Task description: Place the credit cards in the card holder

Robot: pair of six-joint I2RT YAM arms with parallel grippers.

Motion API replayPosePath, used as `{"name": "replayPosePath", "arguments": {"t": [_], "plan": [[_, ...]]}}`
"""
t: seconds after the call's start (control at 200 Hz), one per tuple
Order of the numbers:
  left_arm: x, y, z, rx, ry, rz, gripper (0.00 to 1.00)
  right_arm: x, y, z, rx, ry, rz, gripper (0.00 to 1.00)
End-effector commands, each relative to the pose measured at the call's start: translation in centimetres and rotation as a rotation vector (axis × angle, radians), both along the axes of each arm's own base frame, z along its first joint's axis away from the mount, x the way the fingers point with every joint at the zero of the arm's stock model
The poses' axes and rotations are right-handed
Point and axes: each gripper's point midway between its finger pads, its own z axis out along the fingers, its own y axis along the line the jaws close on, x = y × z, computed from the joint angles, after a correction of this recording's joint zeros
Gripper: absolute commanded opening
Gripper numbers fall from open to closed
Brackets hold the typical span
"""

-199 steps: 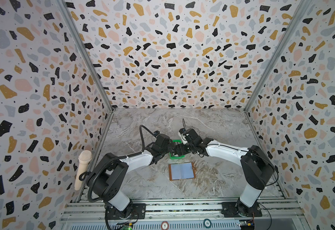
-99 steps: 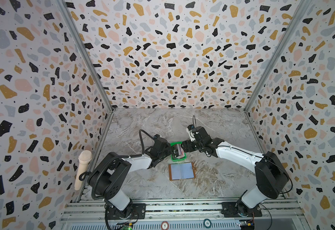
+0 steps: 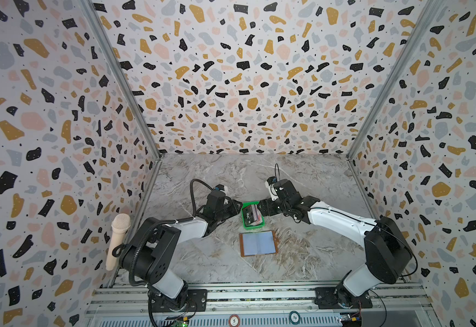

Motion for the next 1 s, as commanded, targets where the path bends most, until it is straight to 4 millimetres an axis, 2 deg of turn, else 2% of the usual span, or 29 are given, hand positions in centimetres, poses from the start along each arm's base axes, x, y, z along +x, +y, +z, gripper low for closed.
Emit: {"name": "replayPosePath", "arguments": {"t": [0.0, 0.155, 0.365, 0.601, 0.816, 0.996], "plan": [[0.7, -0.4, 0.2, -0.034, -0.044, -0.030, 0.30, 0.2, -0.5, 2.1, 0.019, -0.035, -0.018, 0.82], [0.6, -0.3, -1.8, -0.059, -0.014, -0.019, 0.30, 0.3, -0.8, 2.2, 0.015, -0.038, -0.024, 0.82], [0.7, -0.7, -1.9, -0.123, -0.025, -0.017, 0.27, 0.3, -1.2, 2.4, 0.014, -0.041, -0.031, 0.82], [0.4, -0.6, -2.6, -0.119, -0.012, -0.015, 0.18, 0.5, -1.1, 2.4, 0.019, -0.041, -0.031, 0.82], [0.4, -0.7, -2.3, -0.154, -0.001, -0.003, 0.00, 0.4, -1.1, 2.2, 0.018, -0.032, -0.030, 0.82], [0.0, -0.4, -0.8, -0.194, -0.013, 0.032, 0.00, 0.0, -0.9, 1.6, 0.018, -0.006, -0.015, 0.82]]}}
